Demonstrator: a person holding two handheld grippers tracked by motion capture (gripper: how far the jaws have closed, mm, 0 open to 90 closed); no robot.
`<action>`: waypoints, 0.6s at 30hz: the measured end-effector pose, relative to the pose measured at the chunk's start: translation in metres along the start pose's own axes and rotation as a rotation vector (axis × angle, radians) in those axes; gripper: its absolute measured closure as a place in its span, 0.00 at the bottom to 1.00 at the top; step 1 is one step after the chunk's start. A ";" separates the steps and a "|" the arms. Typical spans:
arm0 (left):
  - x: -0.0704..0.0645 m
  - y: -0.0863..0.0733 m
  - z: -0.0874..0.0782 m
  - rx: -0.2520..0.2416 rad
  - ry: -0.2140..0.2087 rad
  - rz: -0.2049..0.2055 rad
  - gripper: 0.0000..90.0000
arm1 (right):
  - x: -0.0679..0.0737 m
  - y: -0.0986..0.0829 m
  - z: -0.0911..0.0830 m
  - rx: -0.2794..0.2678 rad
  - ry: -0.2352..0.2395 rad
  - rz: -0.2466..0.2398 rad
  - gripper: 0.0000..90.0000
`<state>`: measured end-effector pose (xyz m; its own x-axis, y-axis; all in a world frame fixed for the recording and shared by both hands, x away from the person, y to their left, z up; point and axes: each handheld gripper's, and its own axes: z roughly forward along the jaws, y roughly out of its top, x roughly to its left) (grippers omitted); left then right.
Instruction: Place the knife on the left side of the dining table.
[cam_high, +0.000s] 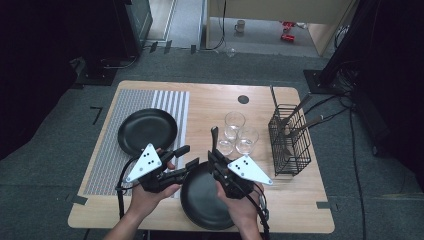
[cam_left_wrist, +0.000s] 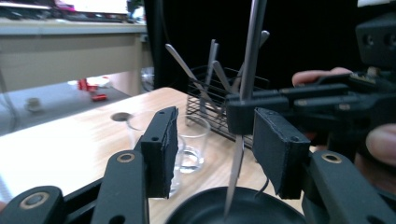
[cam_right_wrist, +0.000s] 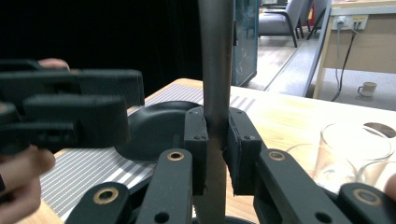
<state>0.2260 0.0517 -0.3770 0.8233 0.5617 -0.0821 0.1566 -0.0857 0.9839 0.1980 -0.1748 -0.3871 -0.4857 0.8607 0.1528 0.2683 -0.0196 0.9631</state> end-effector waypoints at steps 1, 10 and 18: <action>-0.001 0.002 -0.001 -0.004 -0.001 -0.004 0.57 | 0.001 -0.001 0.001 0.001 0.004 0.000 0.89; -0.003 0.013 -0.010 -0.032 0.010 -0.028 0.58 | 0.013 -0.011 0.007 0.013 0.045 -0.007 0.89; -0.003 0.016 -0.012 -0.039 0.004 -0.033 0.59 | 0.026 -0.018 0.013 0.025 0.084 -0.016 0.89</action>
<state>0.2194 0.0581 -0.3594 0.8156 0.5672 -0.1141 0.1622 -0.0349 0.9861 0.1918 -0.1452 -0.4034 -0.5577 0.8152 0.1561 0.2798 0.0075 0.9600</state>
